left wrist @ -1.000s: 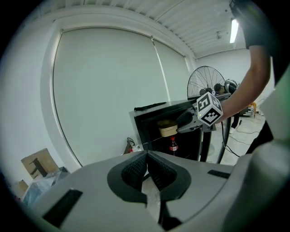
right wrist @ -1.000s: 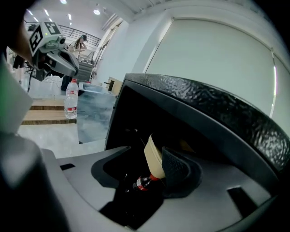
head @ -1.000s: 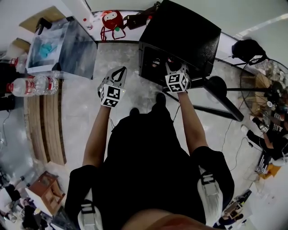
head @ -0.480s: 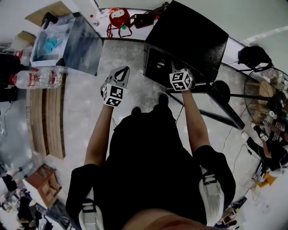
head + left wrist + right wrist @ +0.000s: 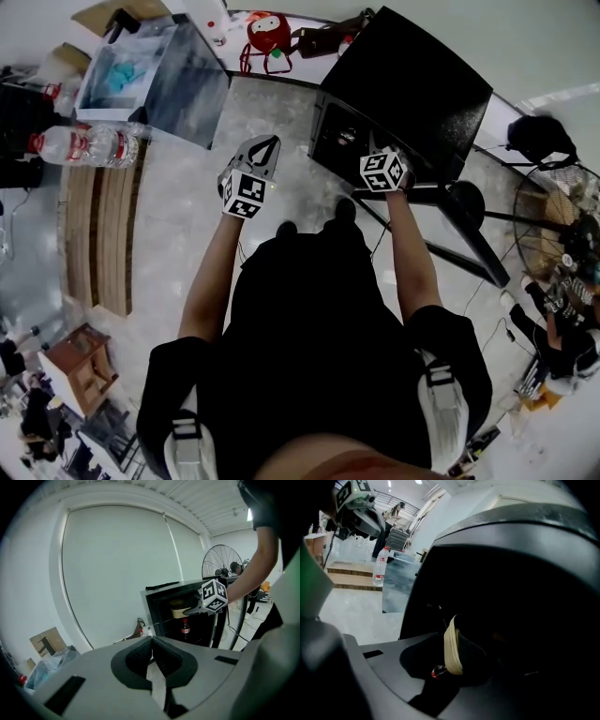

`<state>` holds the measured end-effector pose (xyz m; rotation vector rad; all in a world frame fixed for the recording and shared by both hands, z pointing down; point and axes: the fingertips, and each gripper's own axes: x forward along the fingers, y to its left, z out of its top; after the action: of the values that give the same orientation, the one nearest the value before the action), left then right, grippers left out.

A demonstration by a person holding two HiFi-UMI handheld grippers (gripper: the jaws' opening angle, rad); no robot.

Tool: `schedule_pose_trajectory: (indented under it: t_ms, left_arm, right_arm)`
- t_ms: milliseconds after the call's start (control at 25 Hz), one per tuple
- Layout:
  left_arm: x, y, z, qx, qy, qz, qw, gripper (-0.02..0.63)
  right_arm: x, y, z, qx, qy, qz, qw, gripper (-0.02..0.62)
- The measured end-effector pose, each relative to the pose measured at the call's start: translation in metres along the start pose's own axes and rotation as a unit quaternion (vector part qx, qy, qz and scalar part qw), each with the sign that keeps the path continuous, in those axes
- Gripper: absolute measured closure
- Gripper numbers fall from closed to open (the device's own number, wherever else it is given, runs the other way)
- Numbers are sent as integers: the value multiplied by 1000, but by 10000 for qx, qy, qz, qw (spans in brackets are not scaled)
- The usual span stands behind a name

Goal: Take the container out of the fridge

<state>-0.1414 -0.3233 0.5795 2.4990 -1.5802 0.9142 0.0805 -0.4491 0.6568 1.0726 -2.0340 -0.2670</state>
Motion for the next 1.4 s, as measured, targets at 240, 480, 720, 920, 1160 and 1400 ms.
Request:
schedule_pose_trajectory:
  t_ms: [240, 480, 720, 920, 1160, 1400]
  left_arm:
    - [-7, 3, -3, -21, 6, 61, 10000, 587]
    - [-8, -1, 0, -8, -54, 48, 10000, 586]
    - [-14, -6, 5, 41, -119, -24, 9999, 586]
    - [-20, -9, 2, 71, -116, -75, 9999, 586]
    - [-30, -6, -6, 86, -129, -106, 9998, 586]
    - [-38, -8, -11, 105, -207, -216, 9995, 586]
  right_arm:
    - [0, 6, 1, 4, 27, 112, 9999, 568]
    - [-7, 10, 2, 68, -25, 184, 9998, 569]
    - [-16, 20, 5, 71, -36, 302, 9995, 569]
    - [-22, 25, 6, 91, -13, 339, 9994, 571]
    - [-30, 38, 8, 84, 1, 305, 9995, 572]
    - [-41, 51, 12, 115, 20, 258, 9996, 571]
